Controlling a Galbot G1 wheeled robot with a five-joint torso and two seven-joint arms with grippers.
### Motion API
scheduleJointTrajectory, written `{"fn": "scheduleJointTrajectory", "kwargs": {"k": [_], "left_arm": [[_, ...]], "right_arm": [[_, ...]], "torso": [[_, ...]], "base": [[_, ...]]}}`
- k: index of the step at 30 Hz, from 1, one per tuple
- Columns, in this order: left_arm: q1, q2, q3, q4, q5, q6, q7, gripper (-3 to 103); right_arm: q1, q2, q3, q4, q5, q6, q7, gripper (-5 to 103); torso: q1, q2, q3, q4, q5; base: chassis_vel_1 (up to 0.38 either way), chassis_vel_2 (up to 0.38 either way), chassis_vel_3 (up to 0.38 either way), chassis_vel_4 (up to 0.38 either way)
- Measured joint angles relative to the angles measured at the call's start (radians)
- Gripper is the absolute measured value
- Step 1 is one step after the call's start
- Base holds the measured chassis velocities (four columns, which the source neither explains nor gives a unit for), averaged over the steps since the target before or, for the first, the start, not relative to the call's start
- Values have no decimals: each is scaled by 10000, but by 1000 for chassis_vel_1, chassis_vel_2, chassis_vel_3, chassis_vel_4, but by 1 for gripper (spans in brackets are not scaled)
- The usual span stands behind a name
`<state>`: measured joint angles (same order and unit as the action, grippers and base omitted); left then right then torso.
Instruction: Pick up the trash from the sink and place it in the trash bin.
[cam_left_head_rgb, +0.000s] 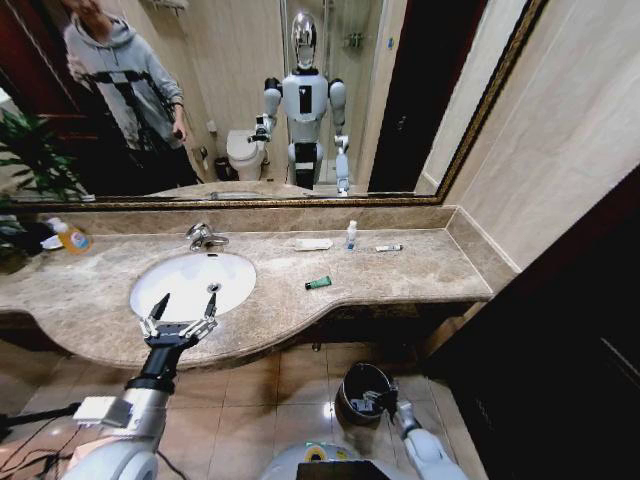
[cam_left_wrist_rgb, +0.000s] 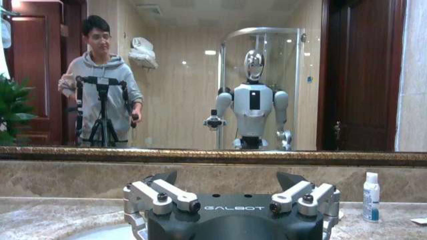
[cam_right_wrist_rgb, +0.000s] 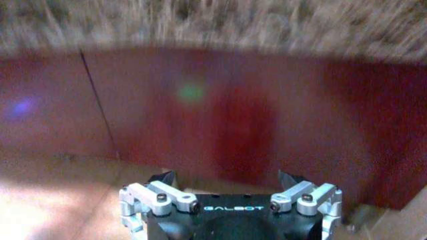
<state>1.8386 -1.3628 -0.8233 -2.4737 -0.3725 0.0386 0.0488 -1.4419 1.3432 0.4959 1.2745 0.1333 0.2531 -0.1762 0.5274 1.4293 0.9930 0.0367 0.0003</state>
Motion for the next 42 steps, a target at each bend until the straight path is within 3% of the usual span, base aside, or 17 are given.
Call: {"fn": "scheduleJointTrajectory", "kwargs": {"k": [13, 23, 29, 35, 38, 42], "left_arm": [[0, 0, 0, 0, 0, 0, 1, 100], [0, -1, 0, 0, 0, 0, 0, 100], [0, -1, 0, 0, 0, 0, 0, 100], [0, -1, 0, 0, 0, 0, 0, 100], [0, 0, 0, -1, 0, 0, 0, 100], [0, -1, 0, 0, 0, 0, 1, 100]], "right_arm": [[-3429, 288, 887, 5550, 732, -373, 192, 100], [-4370, 230, 884, 7999, 762, -501, 228, 100], [-4143, 99, 800, 8688, 742, -865, 227, 100], [-3089, -173, 581, 8888, 842, -1680, 274, 100], [-1835, -710, 472, 8680, 1257, -2475, 326, 100], [-574, -1492, 397, 8257, 1725, -3002, 324, 100]], "torso": [[-1, 1, 0, 0, -2], [1, 0, 0, 0, -3], [1, -1, 0, 0, -4], [1, -2, 1, 1, -2], [1, -1, 1, 1, -1], [2, -2, 2, 3, -2]], "base": [[0, 0, 0, 0], [0, 0, 0, 0], [0, 0, 0, 0], [0, 0, 0, 0], [0, 0, 0, 0], [0, 0, 0, 0]]}}
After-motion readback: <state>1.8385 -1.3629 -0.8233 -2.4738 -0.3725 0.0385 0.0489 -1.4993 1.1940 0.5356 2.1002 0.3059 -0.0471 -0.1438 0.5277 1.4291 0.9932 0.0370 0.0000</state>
